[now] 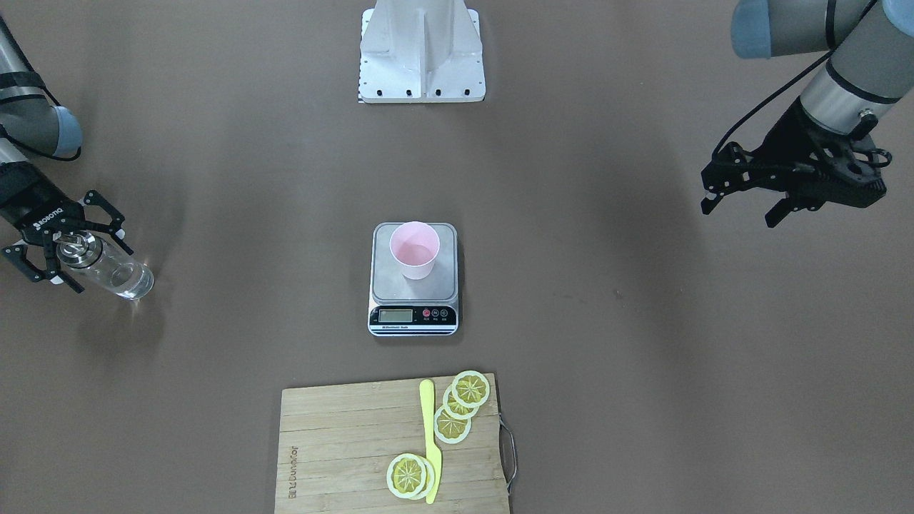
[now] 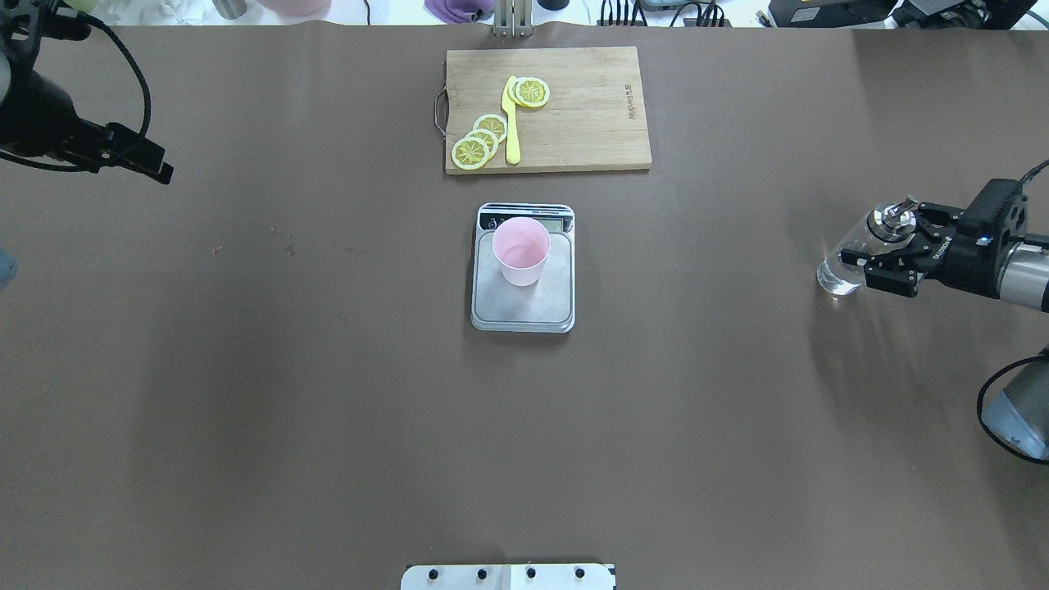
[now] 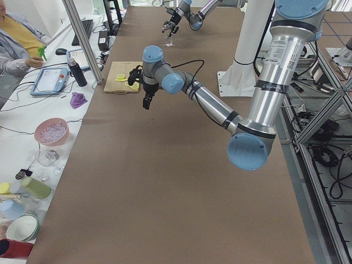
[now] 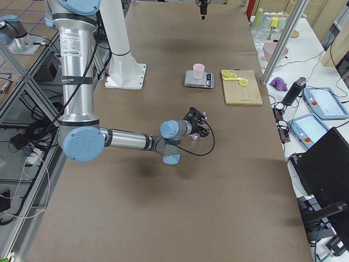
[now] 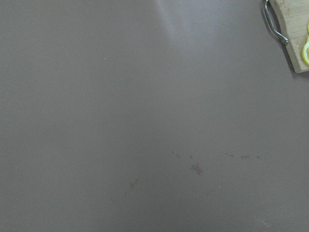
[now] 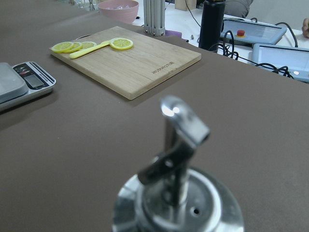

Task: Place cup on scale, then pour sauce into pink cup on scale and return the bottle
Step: 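Reach the right gripper to the glass sauce bottle and grasp it, then lift the sauce bottle with the right gripper toward the pink cup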

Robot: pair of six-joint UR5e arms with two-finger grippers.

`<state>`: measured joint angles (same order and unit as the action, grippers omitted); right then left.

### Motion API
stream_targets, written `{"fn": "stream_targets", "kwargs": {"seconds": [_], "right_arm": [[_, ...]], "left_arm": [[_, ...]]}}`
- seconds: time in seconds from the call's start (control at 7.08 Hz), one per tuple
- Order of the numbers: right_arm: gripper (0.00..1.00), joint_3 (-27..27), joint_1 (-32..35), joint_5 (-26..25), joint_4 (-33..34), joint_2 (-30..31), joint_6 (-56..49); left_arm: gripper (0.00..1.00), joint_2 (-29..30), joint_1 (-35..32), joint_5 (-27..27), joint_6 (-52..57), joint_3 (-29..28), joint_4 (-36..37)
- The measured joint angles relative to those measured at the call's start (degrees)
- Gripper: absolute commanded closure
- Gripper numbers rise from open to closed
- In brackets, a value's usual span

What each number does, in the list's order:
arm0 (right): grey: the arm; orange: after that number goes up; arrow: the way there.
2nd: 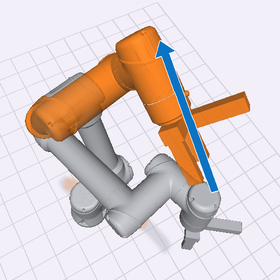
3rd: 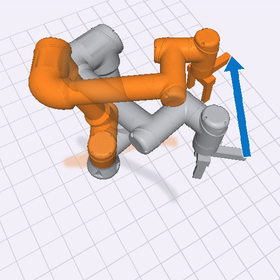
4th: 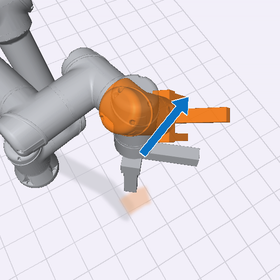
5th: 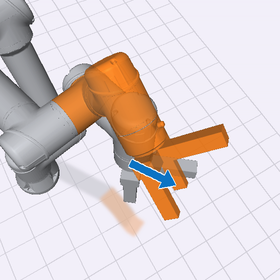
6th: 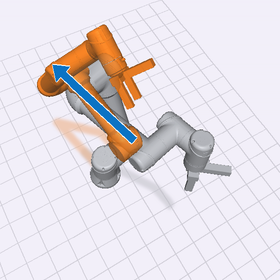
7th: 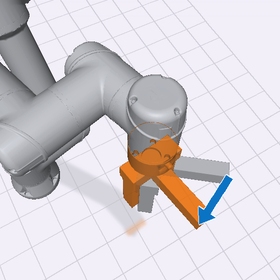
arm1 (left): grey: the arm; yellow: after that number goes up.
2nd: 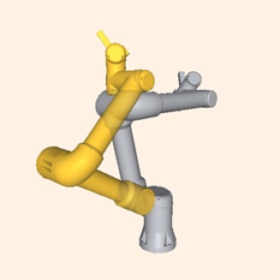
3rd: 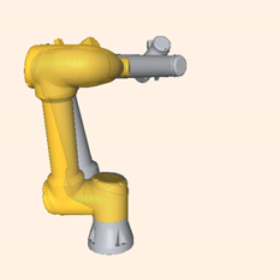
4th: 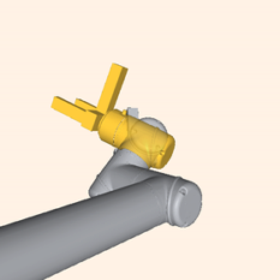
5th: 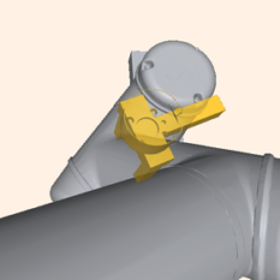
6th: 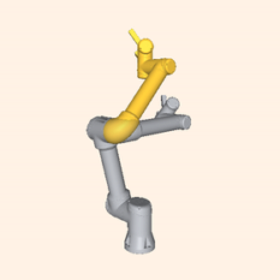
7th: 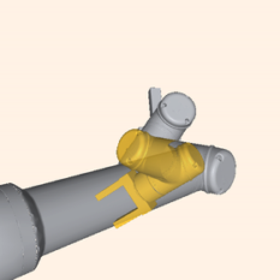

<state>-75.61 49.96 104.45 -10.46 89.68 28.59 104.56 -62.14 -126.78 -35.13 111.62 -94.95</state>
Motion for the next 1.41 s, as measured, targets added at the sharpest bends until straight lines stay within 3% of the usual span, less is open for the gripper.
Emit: {"fn": "stream_targets", "kwargs": {"seconds": [0.42,0.71,0.85,1.13,1.41], "right_arm": [[0.19,0.45,-1.35,-0.90,-0.91,-0.48,0.41],[0.21,3.98,-2.08,-1.06,-6.63,-0.83,0.70],[0.39,5.33,-2.33,-1.13,-8.71,-1.24,0.74],[1.00,6.32,-2.54,-1.23,-9.87,-1.88,0.76],[1.00,7.04,-2.57,-1.60,-9.95,-2.28,1.01]], "left_arm": [[0.03,0.14,-0.11,-0.02,-0.03,0.07,0.11],[0.03,0.18,-0.16,-0.05,-0.03,0.15,0.14],[0.03,0.25,-0.17,-0.05,-0.03,0.23,0.39],[0.03,0.54,-0.17,0.01,-0.03,0.32,1.08],[0.03,0.62,-0.24,0.02,-0.03,0.38,1.24]]}}
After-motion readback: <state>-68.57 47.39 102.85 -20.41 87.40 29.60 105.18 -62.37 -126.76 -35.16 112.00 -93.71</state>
